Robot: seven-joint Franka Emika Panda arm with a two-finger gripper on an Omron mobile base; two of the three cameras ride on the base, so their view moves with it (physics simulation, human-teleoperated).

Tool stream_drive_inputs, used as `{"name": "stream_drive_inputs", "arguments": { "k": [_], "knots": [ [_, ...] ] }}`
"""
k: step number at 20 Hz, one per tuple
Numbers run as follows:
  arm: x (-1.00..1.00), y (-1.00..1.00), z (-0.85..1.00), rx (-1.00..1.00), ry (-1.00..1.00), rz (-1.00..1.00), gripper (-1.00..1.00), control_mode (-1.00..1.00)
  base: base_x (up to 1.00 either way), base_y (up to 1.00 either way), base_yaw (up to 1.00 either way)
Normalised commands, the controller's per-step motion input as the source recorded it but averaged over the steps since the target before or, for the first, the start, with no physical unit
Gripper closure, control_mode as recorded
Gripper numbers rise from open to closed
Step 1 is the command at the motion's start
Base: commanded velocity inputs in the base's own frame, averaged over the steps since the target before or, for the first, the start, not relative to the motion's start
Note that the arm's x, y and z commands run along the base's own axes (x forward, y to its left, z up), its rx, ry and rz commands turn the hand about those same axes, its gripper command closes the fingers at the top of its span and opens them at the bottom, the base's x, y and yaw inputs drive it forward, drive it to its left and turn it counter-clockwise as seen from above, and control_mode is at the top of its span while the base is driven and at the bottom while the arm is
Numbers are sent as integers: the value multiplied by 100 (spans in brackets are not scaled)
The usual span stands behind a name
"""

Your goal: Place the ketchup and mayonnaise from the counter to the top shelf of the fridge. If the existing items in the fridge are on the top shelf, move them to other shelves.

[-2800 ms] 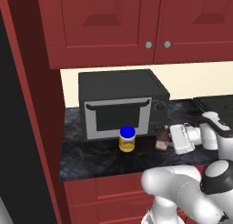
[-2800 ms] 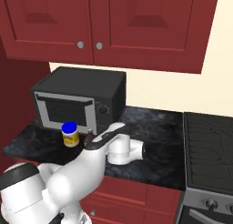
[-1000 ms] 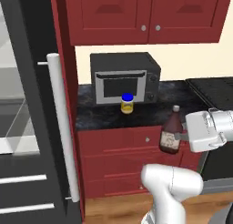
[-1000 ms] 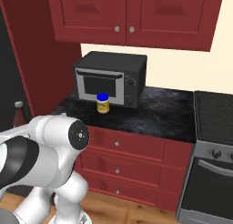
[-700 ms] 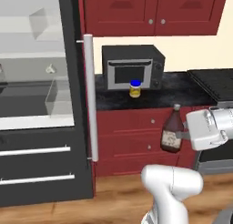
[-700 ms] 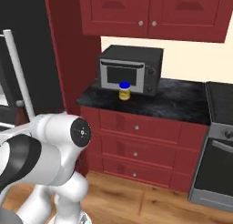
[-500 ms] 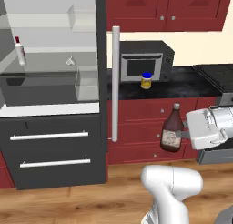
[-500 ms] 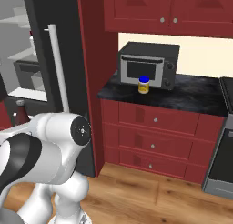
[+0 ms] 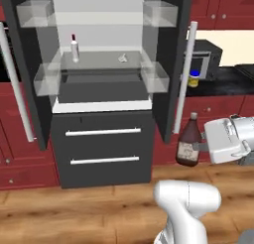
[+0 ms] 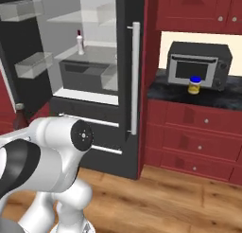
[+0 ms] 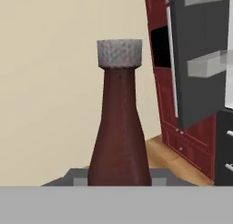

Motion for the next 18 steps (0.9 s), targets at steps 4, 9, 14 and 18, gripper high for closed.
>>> {"name": "stream_drive_inputs", "arguments": {
  "k": [4,9,14,18],
  "knots": [
    [0,0,0,0,0,0,100,100,96,100,-6],
    [0,0,0,0,0,0,100,100,100,87,-9],
    [0,0,0,0,0,0,100,100,91,19,-14],
    [0,0,0,0,0,0,100,100,56,-18,-13]
  ]
}}
